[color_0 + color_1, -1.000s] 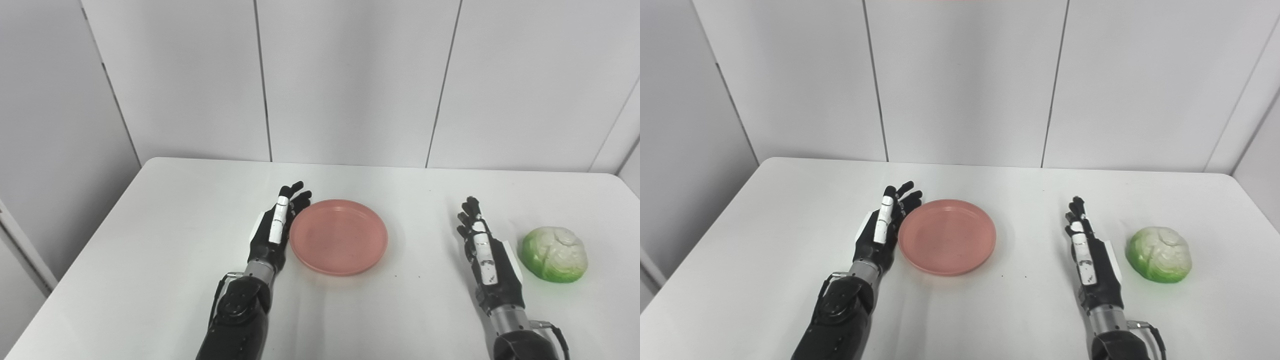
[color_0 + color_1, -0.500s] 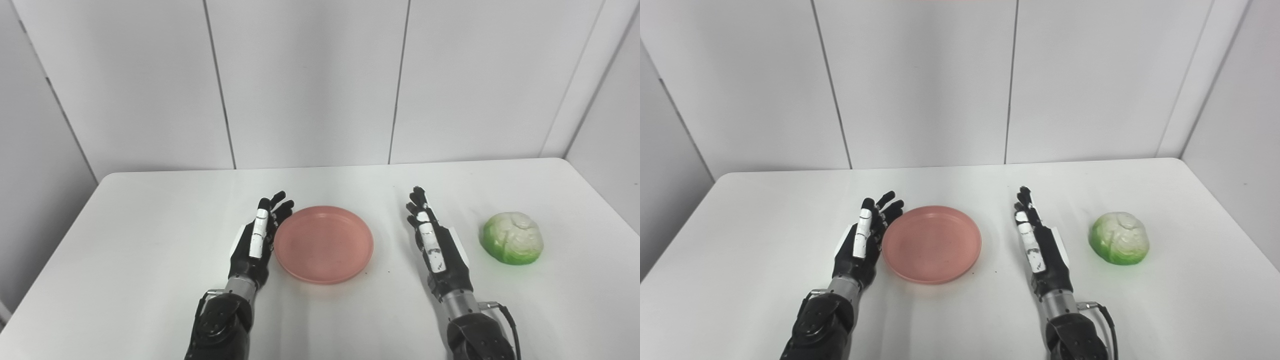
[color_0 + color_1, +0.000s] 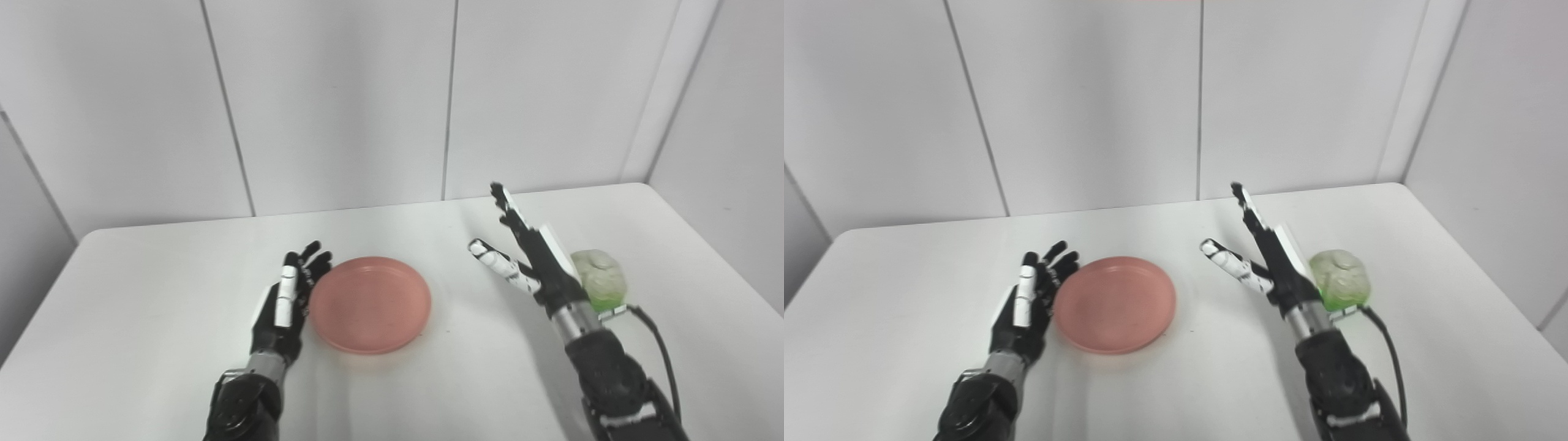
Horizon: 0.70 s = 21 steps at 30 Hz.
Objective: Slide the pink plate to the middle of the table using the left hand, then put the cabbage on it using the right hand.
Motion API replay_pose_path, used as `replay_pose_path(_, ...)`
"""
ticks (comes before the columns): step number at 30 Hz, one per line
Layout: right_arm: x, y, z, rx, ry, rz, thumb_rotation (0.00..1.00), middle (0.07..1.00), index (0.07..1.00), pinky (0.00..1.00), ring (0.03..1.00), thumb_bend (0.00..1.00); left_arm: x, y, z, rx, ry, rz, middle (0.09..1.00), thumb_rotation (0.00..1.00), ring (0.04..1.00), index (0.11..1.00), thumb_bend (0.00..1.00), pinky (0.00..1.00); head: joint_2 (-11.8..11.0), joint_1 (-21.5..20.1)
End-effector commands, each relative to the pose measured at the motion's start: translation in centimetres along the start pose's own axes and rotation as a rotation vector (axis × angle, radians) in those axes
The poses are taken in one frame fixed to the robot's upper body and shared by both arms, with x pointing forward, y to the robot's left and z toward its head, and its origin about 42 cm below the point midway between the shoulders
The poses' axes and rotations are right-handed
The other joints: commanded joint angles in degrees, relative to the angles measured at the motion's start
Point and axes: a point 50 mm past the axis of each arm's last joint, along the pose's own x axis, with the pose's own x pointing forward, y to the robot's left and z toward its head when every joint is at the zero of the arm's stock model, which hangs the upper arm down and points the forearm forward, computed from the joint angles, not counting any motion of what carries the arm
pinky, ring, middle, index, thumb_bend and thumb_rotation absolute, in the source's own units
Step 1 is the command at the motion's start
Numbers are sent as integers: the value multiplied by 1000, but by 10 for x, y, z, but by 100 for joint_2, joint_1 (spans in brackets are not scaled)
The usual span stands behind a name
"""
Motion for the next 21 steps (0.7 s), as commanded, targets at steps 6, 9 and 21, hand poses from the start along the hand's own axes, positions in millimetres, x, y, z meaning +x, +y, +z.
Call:
replay_pose_path(6,18,-50,7,-338,22,-21,712,936,933,794,905,795,3,14,1,5,-8,-4,889,1000,927,889,755,986,-44,-300)
replay_pose_path(9,19,-61,2,-407,51,-13,670,937,932,895,936,826,4,16,1,12,-23,-12,899,1000,937,899,759,995,-61,-365)
replay_pose_path(21,17,-99,-30,-655,208,30,547,933,939,996,944,909,3,26,1,33,-44,-10,926,1000,954,929,788,994,-50,-685)
